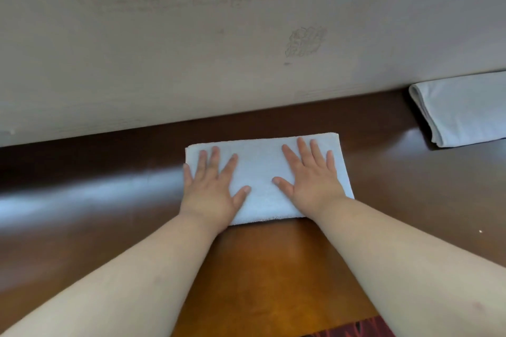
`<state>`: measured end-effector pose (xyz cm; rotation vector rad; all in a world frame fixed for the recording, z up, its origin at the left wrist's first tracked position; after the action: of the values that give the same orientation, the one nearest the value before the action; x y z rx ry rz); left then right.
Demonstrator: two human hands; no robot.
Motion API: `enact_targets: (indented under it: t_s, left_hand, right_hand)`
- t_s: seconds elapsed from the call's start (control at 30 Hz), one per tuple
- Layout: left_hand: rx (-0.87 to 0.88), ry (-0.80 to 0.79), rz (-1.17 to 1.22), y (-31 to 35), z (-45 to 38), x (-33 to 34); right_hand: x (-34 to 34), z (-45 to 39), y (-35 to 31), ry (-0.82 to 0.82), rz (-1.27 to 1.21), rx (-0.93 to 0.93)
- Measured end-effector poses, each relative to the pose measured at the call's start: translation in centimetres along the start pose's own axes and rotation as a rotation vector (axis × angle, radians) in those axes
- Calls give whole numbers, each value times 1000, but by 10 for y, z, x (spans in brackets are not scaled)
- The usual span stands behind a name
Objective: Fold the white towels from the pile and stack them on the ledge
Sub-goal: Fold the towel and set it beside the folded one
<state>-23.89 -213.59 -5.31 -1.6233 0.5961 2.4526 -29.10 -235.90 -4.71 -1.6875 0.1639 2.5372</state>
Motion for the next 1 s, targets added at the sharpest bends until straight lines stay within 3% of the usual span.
enact_targets:
  t_s: [0.17, 0.3, 0.37, 0.43, 0.5, 0.57, 0.63, 0.83, 1.0]
  left_hand:
    - [-8, -104, -34, -19, -3, -3]
    - [0, -160, 65, -21, 4, -24]
    - [-169, 34, 276, -36, 15, -44]
    - [-471, 180, 613, -57, 26, -53]
    - [-652, 92, 802, -68, 28, -44]
    - [-725, -13, 904, -72, 23, -36]
    - [-762, -51, 1001, -73, 18, -32]
    - [-779, -112, 966, -65, 11, -27]
    - [-740, -50, 1081, -54, 14, -26]
  right_hand:
    - [-2, 1, 38, -88, 44, 81]
    - [-24, 7, 39, -157, -92, 72]
    - [-37, 16, 53, -54, -321, 242]
    - [-37, 29, 80, 17, -635, 532]
    - [-27, 39, 97, -49, -823, 727]
    - [-21, 39, 104, -79, -892, 790]
    - [-18, 33, 105, -98, -899, 803]
    - [-11, 24, 89, -325, -886, 688]
    - [-15, 23, 87, -292, -987, 622]
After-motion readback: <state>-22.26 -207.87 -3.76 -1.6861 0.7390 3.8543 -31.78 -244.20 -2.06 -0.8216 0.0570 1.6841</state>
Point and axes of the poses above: each hand's wrist, its own z-axis away from the middle knuckle, its own x-axis out of the palm, y = z × x, the point moved 5 cm from there along -z, towards the middle knuckle, and after that the axes turned 8 degrees about z, right-handed, at the moved point
